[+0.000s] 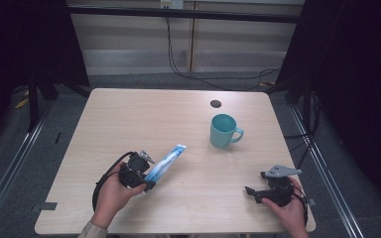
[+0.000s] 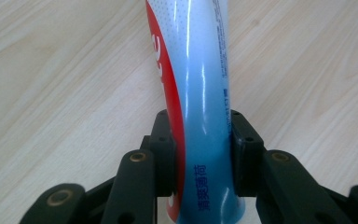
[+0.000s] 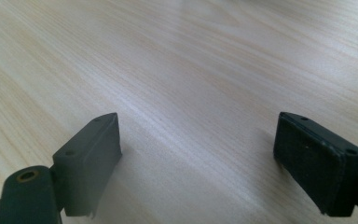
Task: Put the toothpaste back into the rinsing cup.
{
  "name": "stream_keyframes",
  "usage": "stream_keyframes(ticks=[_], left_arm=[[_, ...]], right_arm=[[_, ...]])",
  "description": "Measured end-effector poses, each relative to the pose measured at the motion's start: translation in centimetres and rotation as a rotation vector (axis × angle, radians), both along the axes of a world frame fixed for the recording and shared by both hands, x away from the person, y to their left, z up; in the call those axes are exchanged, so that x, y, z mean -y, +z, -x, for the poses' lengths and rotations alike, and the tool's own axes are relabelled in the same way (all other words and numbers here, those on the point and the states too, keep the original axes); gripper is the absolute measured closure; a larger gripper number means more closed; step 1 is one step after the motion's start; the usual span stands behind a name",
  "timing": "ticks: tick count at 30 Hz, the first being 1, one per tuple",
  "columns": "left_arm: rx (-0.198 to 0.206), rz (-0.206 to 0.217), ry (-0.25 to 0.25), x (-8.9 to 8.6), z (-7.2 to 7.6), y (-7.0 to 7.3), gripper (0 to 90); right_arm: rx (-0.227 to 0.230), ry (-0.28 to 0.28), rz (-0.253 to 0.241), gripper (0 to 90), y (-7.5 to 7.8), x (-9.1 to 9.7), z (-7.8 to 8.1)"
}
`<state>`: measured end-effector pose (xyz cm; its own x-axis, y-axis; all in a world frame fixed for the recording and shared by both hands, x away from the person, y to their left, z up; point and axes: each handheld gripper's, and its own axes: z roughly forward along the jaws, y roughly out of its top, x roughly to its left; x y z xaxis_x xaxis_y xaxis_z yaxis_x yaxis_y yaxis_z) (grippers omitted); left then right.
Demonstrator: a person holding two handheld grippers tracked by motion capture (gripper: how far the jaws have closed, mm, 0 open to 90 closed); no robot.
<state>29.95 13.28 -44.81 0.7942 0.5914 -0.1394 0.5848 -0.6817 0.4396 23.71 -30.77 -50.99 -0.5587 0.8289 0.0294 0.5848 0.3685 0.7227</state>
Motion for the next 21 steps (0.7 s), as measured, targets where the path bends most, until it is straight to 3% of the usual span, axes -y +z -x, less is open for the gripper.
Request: stream_keyframes(ticks=[7, 13, 17, 21], left_arm=[[0.025, 0.047, 0.006, 0.5, -0.1, 0.5, 68.0], [0.054, 0.103, 0.009, 1.2, -0.1, 1.1, 68.3], [0.071, 0.11, 0.009, 1.7, 0.0, 1.4, 68.4], [0.086, 0.126, 0.006, 2.2, 0.0, 1.6, 68.5]], right_arm=[[-0.013, 0.007, -0.084, 14.9, 0.5, -0.2, -0.1], [-0.006, 0.028, -0.238, 14.9, 2.2, -1.3, -0.6], [-0.019, 0.048, -0.294, 17.2, 3.5, -2.5, -1.2], [-0.017, 0.07, -0.3, 17.4, 4.6, -3.9, -1.8]])
